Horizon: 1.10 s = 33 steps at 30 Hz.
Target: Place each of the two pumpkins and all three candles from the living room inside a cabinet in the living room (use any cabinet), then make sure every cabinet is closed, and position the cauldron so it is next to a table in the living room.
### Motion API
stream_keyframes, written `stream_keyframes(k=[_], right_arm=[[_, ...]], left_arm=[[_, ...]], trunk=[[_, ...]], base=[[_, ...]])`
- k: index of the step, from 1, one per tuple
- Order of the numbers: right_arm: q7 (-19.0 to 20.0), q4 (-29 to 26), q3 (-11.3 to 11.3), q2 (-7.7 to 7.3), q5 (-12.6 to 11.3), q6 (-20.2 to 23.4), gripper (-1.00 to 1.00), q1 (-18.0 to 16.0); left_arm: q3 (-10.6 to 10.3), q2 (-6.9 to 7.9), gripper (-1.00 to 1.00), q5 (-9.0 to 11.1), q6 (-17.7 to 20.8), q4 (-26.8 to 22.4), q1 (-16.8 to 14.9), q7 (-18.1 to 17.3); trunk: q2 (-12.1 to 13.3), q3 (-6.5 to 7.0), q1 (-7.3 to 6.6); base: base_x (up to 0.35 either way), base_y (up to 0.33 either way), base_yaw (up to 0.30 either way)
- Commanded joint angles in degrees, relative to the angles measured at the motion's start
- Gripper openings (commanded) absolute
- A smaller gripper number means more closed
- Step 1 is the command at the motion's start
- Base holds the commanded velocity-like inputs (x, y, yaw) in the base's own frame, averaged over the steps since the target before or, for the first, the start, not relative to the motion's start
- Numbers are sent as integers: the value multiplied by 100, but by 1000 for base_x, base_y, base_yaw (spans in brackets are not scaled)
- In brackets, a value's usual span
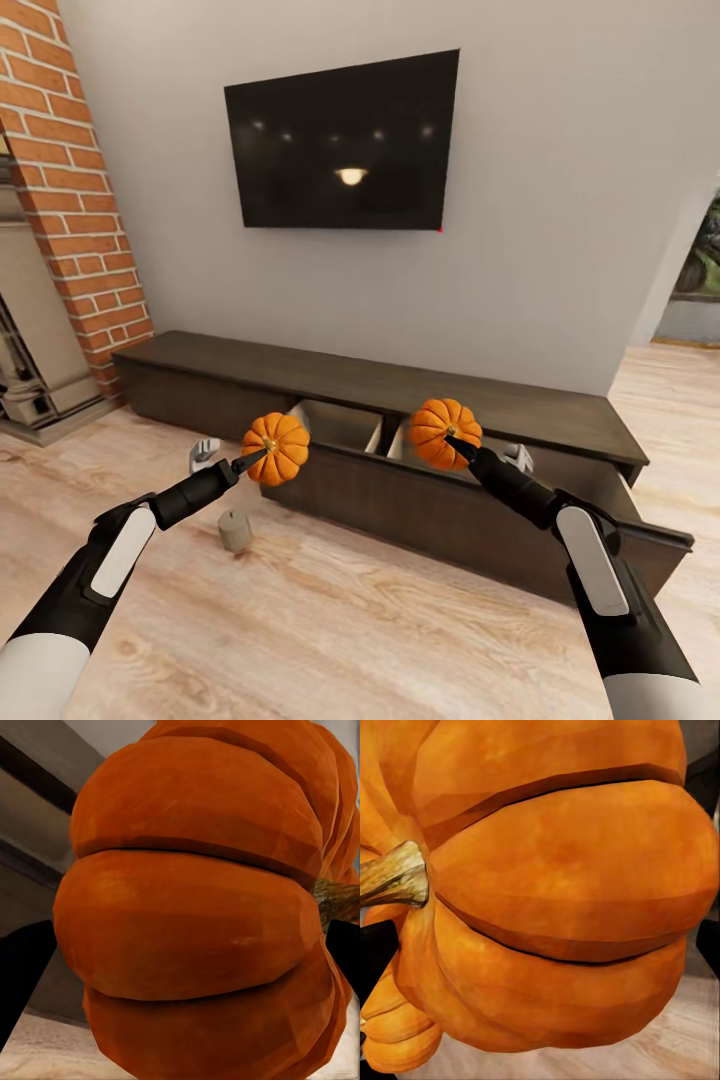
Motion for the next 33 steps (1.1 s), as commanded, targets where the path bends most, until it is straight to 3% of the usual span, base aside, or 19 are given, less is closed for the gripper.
stream_keyframes(k=[1, 33], right_arm=[[26, 0, -9, 2, -16, 32, -100, -6], [26, 9, -124, 2, -16, 32, -100, 21]], left_arm=[[8, 1, -100, 57, 49, -3, -2, -4], [8, 1, -100, 49, 32, -9, -2, -3]], trunk=[[-3, -5, -2], [-3, -5, -2]], base=[[0, 0, -272], [0, -2, -273]])
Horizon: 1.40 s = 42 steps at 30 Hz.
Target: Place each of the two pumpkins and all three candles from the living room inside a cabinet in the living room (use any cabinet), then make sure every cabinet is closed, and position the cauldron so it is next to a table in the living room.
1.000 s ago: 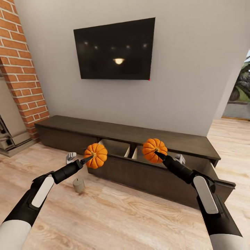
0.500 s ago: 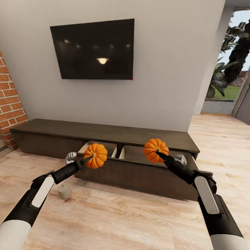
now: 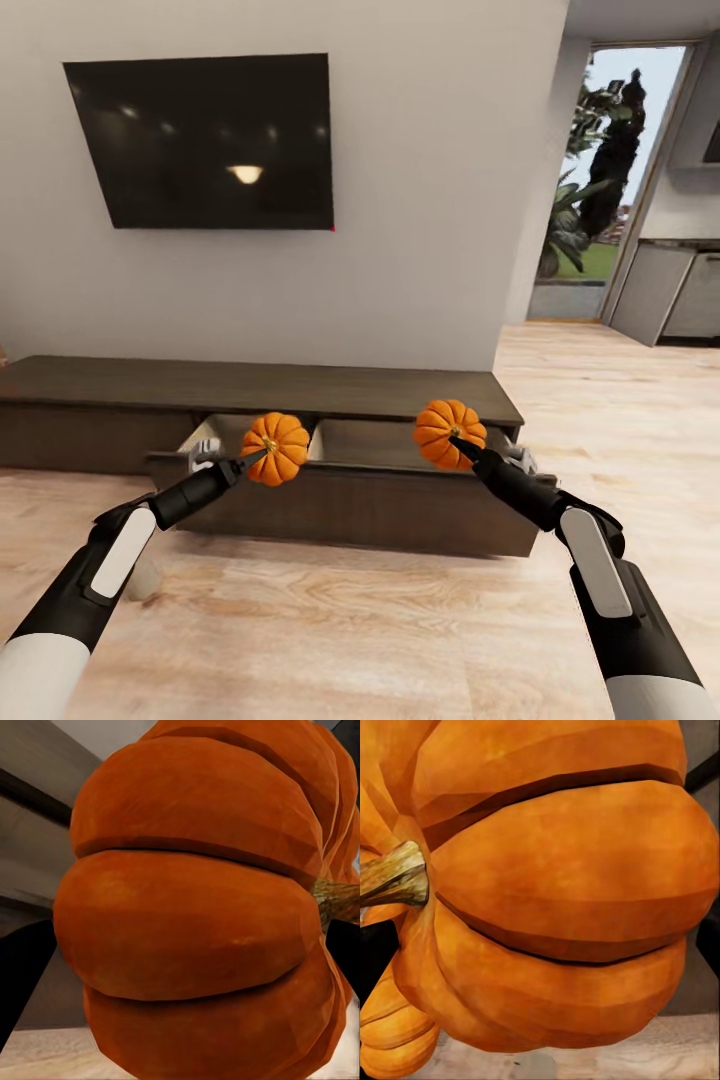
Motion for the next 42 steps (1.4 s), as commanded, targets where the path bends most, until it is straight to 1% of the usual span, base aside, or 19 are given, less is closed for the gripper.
stream_keyframes(k=[1, 6, 12, 18, 27, 33, 42], right_arm=[[27, -1, -10, 3, -38, 33, -100, -6], [7, -13, 0, 12, -39, 29, -100, -6], [-10, -18, -1, 11, -50, 35, -100, -6], [-14, -18, -1, 11, -55, 33, -100, -6], [-9, -18, -1, 11, -56, 34, -100, -6], [-8, -18, -1, 11, -56, 33, -100, -6], [-8, -18, -1, 11, -54, 33, -100, -6]], left_arm=[[9, 0, -100, 78, 55, -7, -2, -6], [9, 0, -100, 78, 55, -8, -2, -7], [9, 0, -100, 77, 49, -19, -2, -12], [9, 0, -100, 77, 54, -24, -2, -11], [9, 0, -100, 77, 49, -25, -2, -11], [9, 0, -100, 77, 48, -25, -2, -9], [9, 0, -100, 76, 48, -18, -2, -6]], trunk=[[-3, -5, -2], [-3, -5, -2], [-3, -5, -2], [-3, -5, -2], [-3, -5, -2], [-3, -5, -2], [-3, -5, -2]], base=[[0, -147, -207], [0, -186, -99], [0, -67, -14], [38, -220, -1], [182, -178, 0], [244, -56, 0], [95, -14, 0]])
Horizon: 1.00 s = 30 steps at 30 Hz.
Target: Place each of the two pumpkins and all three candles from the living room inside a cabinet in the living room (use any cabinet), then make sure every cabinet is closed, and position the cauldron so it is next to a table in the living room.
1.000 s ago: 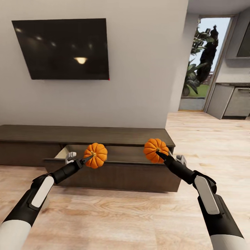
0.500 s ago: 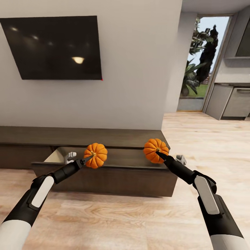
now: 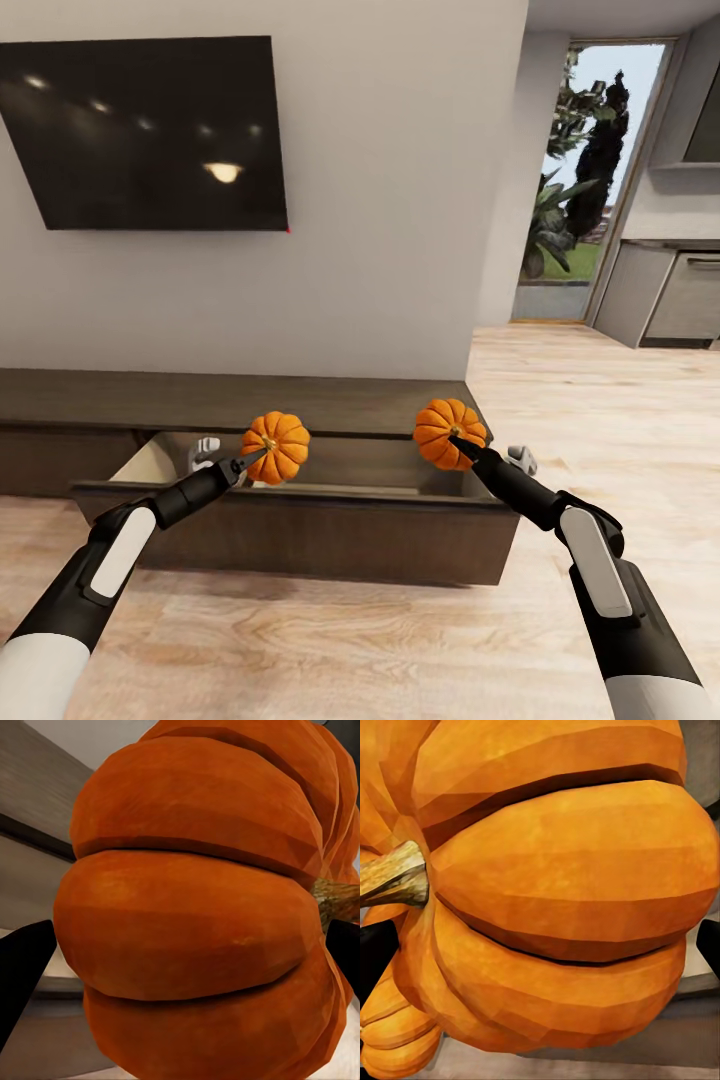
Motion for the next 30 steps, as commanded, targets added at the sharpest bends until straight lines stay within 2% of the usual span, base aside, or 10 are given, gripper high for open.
stream_keyframes(k=[1, 7, 12, 17, 22, 26, 30], right_arm=[[25, -1, -10, 1, 6, 32, -100, -4], [23, -1, -5, 1, 12, 32, -100, -4], [-3, 12, -3, 1, 37, 39, -100, -4], [-347, 87, 51, -29, 41, 56, -100, -4], [-440, 100, 78, -17, 56, 74, -100, -4], [-463, 175, 187, -11, 73, 79, -100, -4], [-473, 207, 328, -8, 79, 77, -100, -4]], left_arm=[[6, 0, -100, 38, 46, 2, -3, -3], [0, -4, -100, 29, 61, 6, -3, -3], [-5, -7, -100, 23, 61, -1, -3, 129], [-21, -8, -100, 18, 53, -9, -3, 211], [-8, -8, -100, 21, 75, -145, -3, 219], [-20, -8, -100, 15, 103, -265, -5, 234], [-33, -8, -100, 15, 117, -319, -5, 433]], trunk=[[-2, -6, -1], [-2, -6, -1], [-2, -6, -1], [-2, -6, -1], [-2, -6, -1], [-2, -6, -1], [-2, -6, -1]], base=[[29, -2, 0], [11, -1, 0], [2, 0, 0], [0, 0, 0], [0, 0, 0], [0, 0, 0], [0, 0, 0]])
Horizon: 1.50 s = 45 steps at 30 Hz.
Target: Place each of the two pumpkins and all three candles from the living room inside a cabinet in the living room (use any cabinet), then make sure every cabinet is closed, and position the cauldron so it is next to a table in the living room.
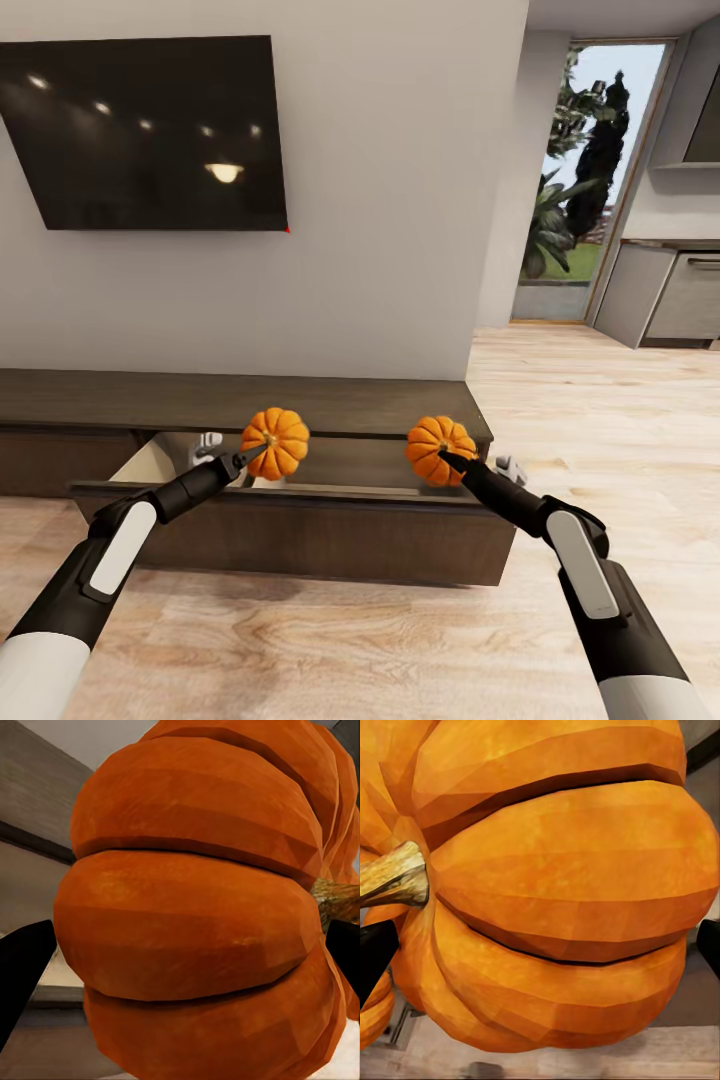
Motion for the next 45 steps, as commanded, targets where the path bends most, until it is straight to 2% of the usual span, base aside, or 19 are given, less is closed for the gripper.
stream_keyframes(k=[1, 10, 29, 34, 45], right_arm=[[29, 1, 14, 1, 21, 31, -100, -5], [23, 140, 120, -18, 28, 31, -100, -5], [-3, 278, 108, -40, 37, 31, -100, -5], [-561, 282, 147, -3, 29, 26, -100, -12], [-841, 496, 267, 14, 31, 22, -100, -63]], left_arm=[[4, 0, -100, 48, 52, -5, -2, 35], [8, 0, -100, 49, 47, 27, -9, 401], [-7, -8, -100, 44, 45, -23, -9, 573], [-3, -9, -100, 48, 53, -23, -9, 850], [-33, -18, -100, 17, 66, -20, -9, 1057]], trunk=[[-3, -5, -2], [-3, -5, -2], [-3, -5, -2], [-3, -5, -2], [-3, -5, -2]], base=[[0, 0, 0], [0, 0, 0], [73, 0, 0], [12, 0, 0], [1, 0, 0]])
